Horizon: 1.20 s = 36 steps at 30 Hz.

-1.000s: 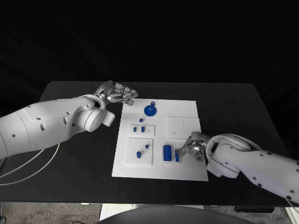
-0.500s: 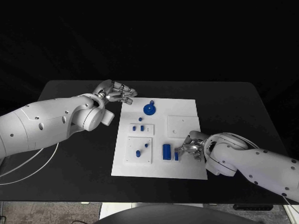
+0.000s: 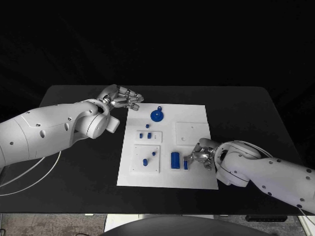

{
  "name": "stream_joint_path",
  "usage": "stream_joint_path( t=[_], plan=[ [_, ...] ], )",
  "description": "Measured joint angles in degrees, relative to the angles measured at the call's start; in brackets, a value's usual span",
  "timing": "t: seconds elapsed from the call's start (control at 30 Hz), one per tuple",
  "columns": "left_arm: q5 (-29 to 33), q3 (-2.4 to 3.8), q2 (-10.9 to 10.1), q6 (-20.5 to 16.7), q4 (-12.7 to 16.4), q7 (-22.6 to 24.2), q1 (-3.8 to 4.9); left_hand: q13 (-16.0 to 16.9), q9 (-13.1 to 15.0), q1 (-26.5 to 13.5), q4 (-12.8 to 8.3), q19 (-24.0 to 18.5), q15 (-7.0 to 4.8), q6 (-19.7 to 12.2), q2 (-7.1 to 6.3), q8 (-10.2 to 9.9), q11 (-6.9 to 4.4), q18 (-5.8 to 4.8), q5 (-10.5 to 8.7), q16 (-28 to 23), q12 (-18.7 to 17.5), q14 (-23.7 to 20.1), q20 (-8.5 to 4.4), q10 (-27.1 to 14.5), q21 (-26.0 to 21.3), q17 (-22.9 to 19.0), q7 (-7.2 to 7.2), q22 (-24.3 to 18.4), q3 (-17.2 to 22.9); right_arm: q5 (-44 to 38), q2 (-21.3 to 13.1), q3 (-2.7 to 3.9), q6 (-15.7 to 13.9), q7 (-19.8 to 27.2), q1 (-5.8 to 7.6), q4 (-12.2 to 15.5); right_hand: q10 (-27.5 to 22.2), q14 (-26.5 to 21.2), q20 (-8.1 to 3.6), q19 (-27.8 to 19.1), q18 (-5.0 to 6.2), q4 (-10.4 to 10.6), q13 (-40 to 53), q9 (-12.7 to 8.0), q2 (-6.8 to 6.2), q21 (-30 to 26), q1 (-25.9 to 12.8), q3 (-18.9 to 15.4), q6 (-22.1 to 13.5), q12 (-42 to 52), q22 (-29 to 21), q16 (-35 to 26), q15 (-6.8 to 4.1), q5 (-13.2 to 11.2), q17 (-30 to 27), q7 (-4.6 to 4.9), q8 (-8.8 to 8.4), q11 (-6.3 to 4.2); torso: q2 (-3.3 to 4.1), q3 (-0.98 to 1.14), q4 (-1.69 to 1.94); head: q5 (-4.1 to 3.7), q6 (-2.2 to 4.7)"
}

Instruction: Assemble the parts on the task board

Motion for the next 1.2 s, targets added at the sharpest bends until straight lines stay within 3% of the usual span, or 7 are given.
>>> stream_joint_path(
  t=[0.23, 0.4, 0.53, 0.6, 0.67, 0.97, 1.2],
  plan=[
    [0.00, 0.00, 0.14, 0.00, -0.24, -0.01, 0.00, 0.00, 0.00, 0.00, 0.00, 0.21, 0.00, 0.00, 0.00, 0.00, 0.00, 0.01, 0.21, 0.00, 0.00, 0.00, -0.21, 0.00, 0.00, 0.00, 0.00, 0.00, 0.00, 1.37, -0.55, -0.27, -0.68, 0.83, -0.32, -0.49, -0.41, 0.00, 0.00, 0.00, 0.00, 11.35, -0.47, 0.42, -7.11, -1.62, 0.60, -6.46, 0.21, -0.82, 0.00, -1.08, 0.00, 0.06, -0.82, -0.16, 0.29, 0.41, 0.01, 0.03, -0.01, -0.16, 0.24],
    [0.00, 0.00, 0.20, -0.02, -0.36, -0.03, 0.00, 0.00, 0.00, 0.22, 0.00, 0.21, 0.00, 0.00, 0.23, 0.00, 0.00, 0.01, 0.21, 0.00, 0.00, 0.00, -0.21, 0.00, 0.00, -0.01, 0.00, 0.01, 0.00, 3.29, -1.15, -0.33, -1.25, 2.26, -0.37, -0.83, -0.41, 0.00, 0.00, 0.00, 0.00, 17.27, -1.24, 0.62, -7.96, -2.87, 3.40, -13.05, -0.09, -1.33, 0.00, -1.79, 0.00, 0.34, -1.46, 0.11, 0.00, 0.41, -0.01, 0.06, -0.01, -0.22, 0.54],
    [0.01, -0.01, 0.25, -0.02, -0.36, -0.06, 0.00, 0.00, 0.00, 0.23, 0.16, 0.21, 0.00, 0.00, 0.23, 0.00, 0.00, 0.01, 0.21, 0.00, 0.00, 0.00, -0.21, 0.00, 0.00, -0.01, 0.00, 0.01, 0.16, 4.94, -1.69, -0.34, -1.78, 3.87, -0.37, -1.24, -0.72, 0.00, 0.00, 0.00, 0.00, 18.95, -1.62, 0.98, -6.56, -3.71, 4.76, -20.79, -1.08, -1.33, 0.00, -2.00, 0.01, 4.76, -1.55, 0.60, -0.04, 0.72, -0.02, 0.04, -0.03, -0.23, 0.80],
    [0.05, -0.01, 0.30, -0.03, -0.36, -0.07, 0.00, 0.00, 0.00, 0.22, 0.16, 0.21, 0.00, 0.00, 0.23, 0.00, 0.00, 0.01, 0.21, 0.00, 0.00, 0.00, -0.21, 0.00, 0.00, -0.01, 0.00, 0.01, 0.16, 5.97, -1.93, -0.33, -2.06, 4.91, -0.34, -1.44, -1.03, -0.18, 0.04, -0.04, 0.00, 16.71, -1.73, 0.97, -3.40, -4.06, 4.43, -28.69, -1.97, -1.33, 0.00, -2.09, 0.18, 10.85, -1.59, 0.72, -0.04, 1.02, -0.03, 0.04, -0.07, -0.23, 0.97],
    [0.09, -0.01, 0.33, -0.04, -0.36, -0.07, 0.00, 0.00, 0.00, 0.22, 0.16, 0.21, 0.00, 0.00, 0.23, 0.00, 0.00, 0.01, 0.21, 0.00, 0.00, 0.00, -0.21, 0.00, 0.00, -0.01, 0.00, 0.01, 0.16, 6.91, -2.14, -0.32, -2.32, 5.86, -0.26, -1.64, -1.17, -0.18, 0.11, -0.11, 0.00, 13.72, -1.92, 0.16, -0.17, -4.37, 4.23, -35.91, -2.60, -1.33, 0.00, -2.24, 0.18, 12.38, -1.62, 1.14, -0.16, 0.90, -0.04, 0.04, -0.09, -0.23, 1.15],
    [1.08, -0.01, 0.55, -0.06, -1.13, 0.08, -0.02, 0.00, 0.00, 0.22, -0.07, 0.21, 0.00, 0.00, 0.23, 0.00, 0.00, 0.01, 0.21, 0.00, 0.00, 0.00, -0.21, 0.00, 0.00, 0.03, 0.00, 0.01, 0.39, 12.90, -3.54, 0.82, -4.08, 12.38, 1.49, -3.22, -1.64, -0.39, 0.11, -0.11, 0.00, 12.41, -2.36, -0.29, 1.62, -5.58, 4.73, -38.26, -5.14, -1.72, 0.00, -2.89, 0.39, 12.97, -1.94, 1.86, -0.33, 1.39, -0.22, -0.02, -0.20, -0.66, 3.25],
    [4.20, -0.02, 1.50, 0.13, -3.20, 0.91, -0.02, 0.00, 0.02, 0.36, -0.64, 0.21, 0.00, 0.25, 0.36, 0.00, -0.63, 0.02, 0.21, 0.00, 0.00, 0.00, -0.21, 0.63, 0.21, 0.08, -0.25, 0.10, 0.95, 22.07, -1.68, 1.56, -4.66, 22.90, 3.92, -10.06, -9.19, -6.69, 1.67, -2.71, 0.01, 7.55, -13.95, -1.55, 5.52, -22.66, 8.13, -39.40, -8.84, -17.31, -4.38, -17.05, 1.71, 15.70, -13.18, 3.11, -0.33, 2.59, -0.80, -0.19, -0.68, -0.94, 7.64]
  ],
)
